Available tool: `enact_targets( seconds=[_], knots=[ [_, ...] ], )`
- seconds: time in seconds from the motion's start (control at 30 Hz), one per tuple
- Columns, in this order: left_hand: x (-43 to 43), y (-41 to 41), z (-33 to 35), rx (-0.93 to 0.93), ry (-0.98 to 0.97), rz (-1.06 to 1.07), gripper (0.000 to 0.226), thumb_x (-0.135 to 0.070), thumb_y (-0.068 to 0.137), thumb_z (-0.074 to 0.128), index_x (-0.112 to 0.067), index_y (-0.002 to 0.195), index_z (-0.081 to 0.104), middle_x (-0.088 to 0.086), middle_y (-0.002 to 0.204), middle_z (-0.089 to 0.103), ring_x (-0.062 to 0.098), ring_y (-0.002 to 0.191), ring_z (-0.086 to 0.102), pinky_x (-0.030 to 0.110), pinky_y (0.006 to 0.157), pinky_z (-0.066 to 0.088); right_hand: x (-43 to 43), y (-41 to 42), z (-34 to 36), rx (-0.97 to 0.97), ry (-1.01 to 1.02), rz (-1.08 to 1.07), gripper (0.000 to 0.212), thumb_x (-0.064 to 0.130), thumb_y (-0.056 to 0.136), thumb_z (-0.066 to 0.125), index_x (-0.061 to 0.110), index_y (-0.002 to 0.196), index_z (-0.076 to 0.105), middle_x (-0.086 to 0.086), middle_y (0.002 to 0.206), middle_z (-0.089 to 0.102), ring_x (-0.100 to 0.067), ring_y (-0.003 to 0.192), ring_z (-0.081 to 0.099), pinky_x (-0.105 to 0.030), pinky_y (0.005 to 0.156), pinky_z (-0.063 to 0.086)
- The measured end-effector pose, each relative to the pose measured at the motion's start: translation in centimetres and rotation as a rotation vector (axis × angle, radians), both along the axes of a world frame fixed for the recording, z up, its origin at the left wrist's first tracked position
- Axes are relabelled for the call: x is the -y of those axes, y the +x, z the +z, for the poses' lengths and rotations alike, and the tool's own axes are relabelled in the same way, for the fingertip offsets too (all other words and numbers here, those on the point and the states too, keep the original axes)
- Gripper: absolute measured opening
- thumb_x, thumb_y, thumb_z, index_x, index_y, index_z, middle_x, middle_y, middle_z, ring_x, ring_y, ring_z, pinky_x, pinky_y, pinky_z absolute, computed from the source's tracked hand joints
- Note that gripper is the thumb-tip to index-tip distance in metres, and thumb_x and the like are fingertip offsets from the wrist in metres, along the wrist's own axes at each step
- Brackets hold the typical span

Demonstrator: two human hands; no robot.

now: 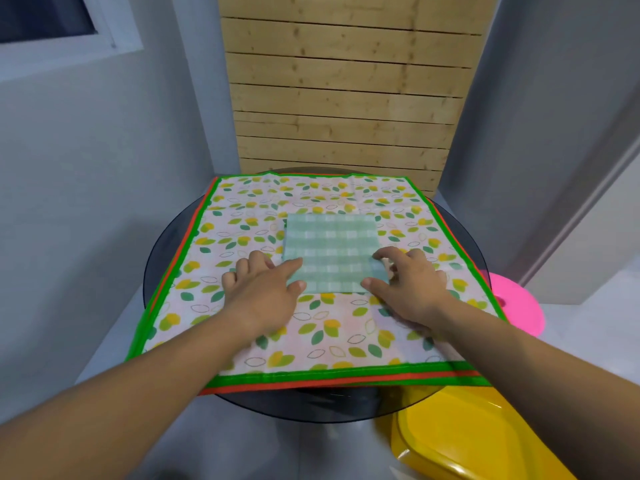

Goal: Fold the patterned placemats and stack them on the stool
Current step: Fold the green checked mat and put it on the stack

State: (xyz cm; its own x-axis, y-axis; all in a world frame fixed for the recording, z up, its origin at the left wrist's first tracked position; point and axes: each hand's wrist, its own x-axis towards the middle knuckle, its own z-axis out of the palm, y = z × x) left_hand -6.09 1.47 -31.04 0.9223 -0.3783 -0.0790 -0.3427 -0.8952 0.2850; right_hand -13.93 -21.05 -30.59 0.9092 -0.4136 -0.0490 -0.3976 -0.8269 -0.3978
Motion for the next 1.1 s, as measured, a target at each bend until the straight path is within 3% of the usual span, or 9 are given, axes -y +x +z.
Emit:
enact_targets(
  seconds=[0.13, 0.23, 0.3, 0.43, 0.5, 0.57, 0.73, 0.9, 1.1],
  knots=[
    [-0.3, 0.1, 0.1, -0.025, -0.009, -0.007, 0.046, -0.05, 0.104, 0.03, -0.055, 0.149, 0.027, -0.009, 0.115, 0.031, 0.013, 0.112, 0.027, 0.032, 0.095, 0.021, 1.0, -0.3, 0.7, -0.035, 0.086, 0.066, 0.043, 0.053, 0.09, 0.062, 0.048, 0.131, 0.05, -0.001, 0.124, 0.042, -0.022, 0.098, 0.061, -0.044, 0.095, 0.049],
    [-0.4, 0.1, 0.3, -0.041, -0.009, -0.03, 0.046, -0.046, 0.104, 0.03, -0.055, 0.15, 0.026, -0.009, 0.116, 0.032, 0.013, 0.114, 0.028, 0.032, 0.098, 0.022, 1.8, -0.3, 1.0, -0.03, 0.283, 0.103, 0.038, 0.035, 0.094, 0.063, 0.042, 0.131, 0.055, -0.005, 0.115, 0.044, -0.019, 0.056, 0.064, -0.037, 0.056, 0.058],
    [-0.6, 0.4, 0.8, -0.068, -0.004, -0.05, 0.047, -0.046, 0.104, 0.032, -0.054, 0.15, 0.027, -0.008, 0.119, 0.033, 0.014, 0.119, 0.029, 0.033, 0.102, 0.023, 2.2, 0.0, 1.1, -0.046, 0.368, 0.122, 0.039, 0.025, 0.097, 0.061, 0.033, 0.134, 0.056, -0.008, 0.1, 0.053, -0.017, 0.05, 0.059, -0.029, 0.047, 0.052],
    [-0.6, 1.4, 2.7, -0.165, -0.175, -0.061, 0.049, -0.045, 0.097, 0.051, -0.038, 0.145, 0.043, 0.0, 0.124, 0.049, 0.022, 0.116, 0.05, 0.035, 0.095, 0.044, 1.9, 0.8, 2.0, 0.015, 0.539, 0.032, 0.036, 0.02, 0.098, 0.06, 0.02, 0.134, 0.056, -0.007, 0.077, 0.063, -0.021, 0.059, 0.061, -0.03, 0.056, 0.056],
    [0.0, 2.1, 3.9, -0.19, -0.37, 0.012, 0.046, -0.041, 0.095, 0.059, -0.028, 0.137, 0.048, -0.001, 0.114, 0.06, 0.02, 0.099, 0.062, 0.03, 0.073, 0.048, 1.9, 1.4, 2.7, 0.117, 0.527, -0.067, 0.034, 0.027, 0.096, 0.062, 0.021, 0.129, 0.056, -0.003, 0.084, 0.063, -0.023, 0.065, 0.063, -0.031, 0.06, 0.058],
    [0.6, 2.8, 4.9, -0.206, -0.452, 0.111, 0.044, -0.04, 0.092, 0.063, -0.025, 0.13, 0.047, -0.001, 0.111, 0.061, 0.02, 0.094, 0.063, 0.03, 0.067, 0.047, 2.1, 2.1, 3.2, 0.169, 0.477, -0.114, 0.035, 0.033, 0.094, 0.064, 0.022, 0.127, 0.057, 0.0, 0.095, 0.062, -0.021, 0.079, 0.064, -0.036, 0.07, 0.056],
    [1.8, 3.7, 5.6, -0.34, -0.619, 0.249, 0.019, -0.021, 0.092, 0.067, -0.017, 0.084, 0.05, 0.003, 0.087, 0.056, 0.02, 0.079, 0.06, 0.039, 0.081, 0.056, 2.0, 3.7, 3.7, 0.139, 0.651, -0.229, 0.034, 0.032, 0.089, 0.07, 0.024, 0.12, 0.061, -0.008, 0.116, 0.061, -0.027, 0.098, 0.064, -0.044, 0.083, 0.058],
    [2.2, 4.0, 5.4, -0.449, -0.732, 0.306, 0.014, -0.005, 0.09, 0.065, -0.011, 0.081, 0.057, 0.013, 0.093, 0.068, 0.031, 0.093, 0.07, 0.049, 0.087, 0.059, 1.5, 3.8, 3.9, 0.085, 0.865, -0.228, 0.034, 0.018, 0.092, 0.069, 0.021, 0.123, 0.057, -0.015, 0.105, 0.067, -0.025, 0.077, 0.066, -0.032, 0.059, 0.057],
    [2.4, 4.4, 4.5, -0.42, -0.764, 0.321, 0.011, -0.004, 0.089, 0.066, -0.015, 0.092, 0.063, 0.012, 0.109, 0.065, 0.028, 0.101, 0.064, 0.035, 0.083, 0.054, 1.7, 3.3, 3.2, 0.169, 0.873, -0.182, 0.042, 0.008, 0.091, 0.067, 0.027, 0.125, 0.052, -0.02, 0.1, 0.07, -0.03, 0.076, 0.067, -0.049, 0.079, 0.058]
  ],
)
